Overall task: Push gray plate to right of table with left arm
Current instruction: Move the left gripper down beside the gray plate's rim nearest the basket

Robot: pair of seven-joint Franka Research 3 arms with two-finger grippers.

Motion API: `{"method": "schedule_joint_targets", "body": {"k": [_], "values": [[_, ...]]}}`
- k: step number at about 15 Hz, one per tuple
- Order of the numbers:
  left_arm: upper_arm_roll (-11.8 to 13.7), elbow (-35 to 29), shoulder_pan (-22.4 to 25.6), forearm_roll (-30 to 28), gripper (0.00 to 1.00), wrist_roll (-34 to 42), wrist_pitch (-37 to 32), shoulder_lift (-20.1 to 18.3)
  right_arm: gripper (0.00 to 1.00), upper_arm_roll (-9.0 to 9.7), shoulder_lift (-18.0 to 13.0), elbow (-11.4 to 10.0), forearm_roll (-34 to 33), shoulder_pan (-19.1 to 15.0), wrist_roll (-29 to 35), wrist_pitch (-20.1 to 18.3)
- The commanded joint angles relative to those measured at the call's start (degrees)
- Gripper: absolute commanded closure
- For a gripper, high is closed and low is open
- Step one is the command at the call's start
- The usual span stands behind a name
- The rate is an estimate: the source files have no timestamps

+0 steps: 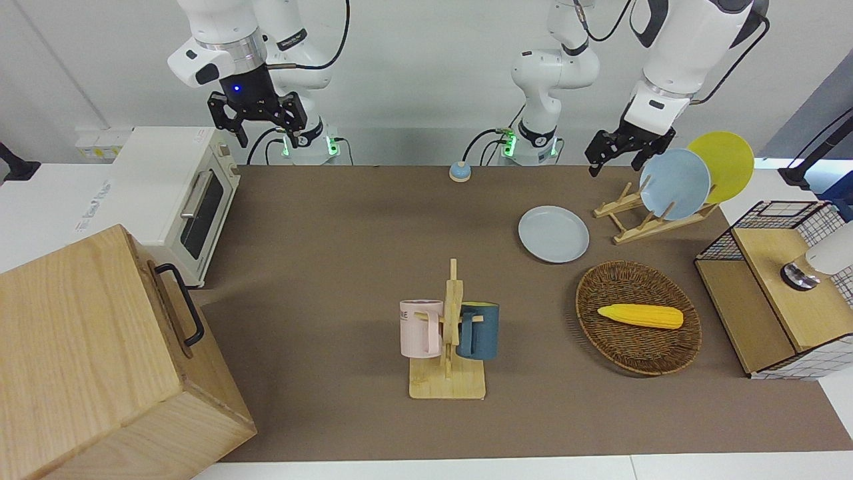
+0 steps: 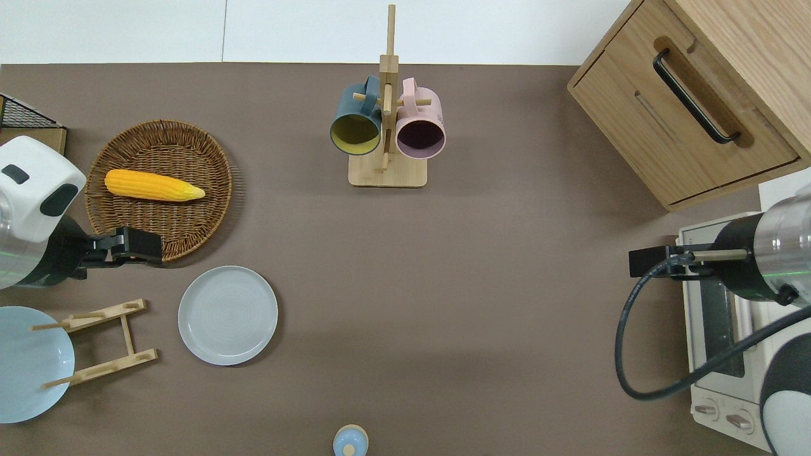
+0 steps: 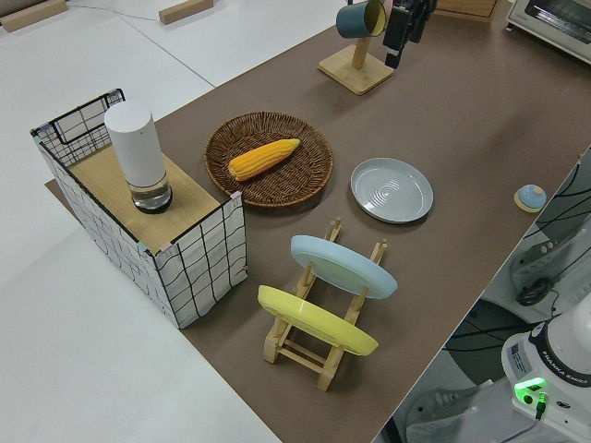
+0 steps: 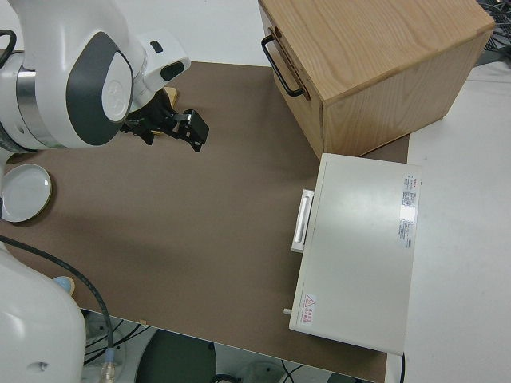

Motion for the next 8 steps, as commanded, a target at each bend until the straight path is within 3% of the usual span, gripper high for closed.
{"method": "schedule_joint_targets", "body": {"k": [1, 8], "values": [[0.7, 0.4, -1.9, 0.9, 0.01, 0.7, 0.3, -0.3, 0.005, 0.83, -1.6, -1.6, 1.2, -1.4, 0.7, 0.0], [0.9, -2.6, -1.9, 0.6, 0.01, 0.5, 0.7, -0.4, 0.005, 0.83, -1.6, -1.6, 1.2, -1.4, 0.6, -0.1]]}}
